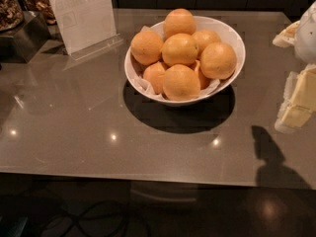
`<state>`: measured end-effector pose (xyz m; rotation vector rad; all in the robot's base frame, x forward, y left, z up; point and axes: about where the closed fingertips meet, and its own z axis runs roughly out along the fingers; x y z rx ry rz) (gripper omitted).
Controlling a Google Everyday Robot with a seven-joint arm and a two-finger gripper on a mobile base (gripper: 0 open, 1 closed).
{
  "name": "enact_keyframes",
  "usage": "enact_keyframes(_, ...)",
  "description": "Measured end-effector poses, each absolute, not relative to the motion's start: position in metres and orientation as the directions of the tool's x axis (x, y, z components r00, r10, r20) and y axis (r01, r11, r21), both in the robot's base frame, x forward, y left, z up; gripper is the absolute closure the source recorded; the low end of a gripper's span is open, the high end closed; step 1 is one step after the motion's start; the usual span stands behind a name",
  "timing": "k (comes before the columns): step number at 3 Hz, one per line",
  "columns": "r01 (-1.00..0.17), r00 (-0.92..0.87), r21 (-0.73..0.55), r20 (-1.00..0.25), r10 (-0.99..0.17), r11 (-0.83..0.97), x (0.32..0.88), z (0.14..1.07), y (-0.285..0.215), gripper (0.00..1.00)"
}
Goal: Pick orange from white bowl
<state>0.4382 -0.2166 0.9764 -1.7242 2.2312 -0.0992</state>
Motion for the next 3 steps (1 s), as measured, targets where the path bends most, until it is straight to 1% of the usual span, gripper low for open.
enact_keyframes(1, -0.931, -0.221, -0.246, -0.207, -0.953, 0.27, 0.438, 0.976, -0.217, 0.0)
enact_keyframes(2, -0.933, -0.207, -0.244, -0.231, -0.951, 0.263, 0.451, 0.977, -0.207, 0.0)
enact_keyframes(3, -0.95, -0.156, -0.217, -0.287, -0.945, 0.223, 0.487, 0.977, -0.178, 0.0)
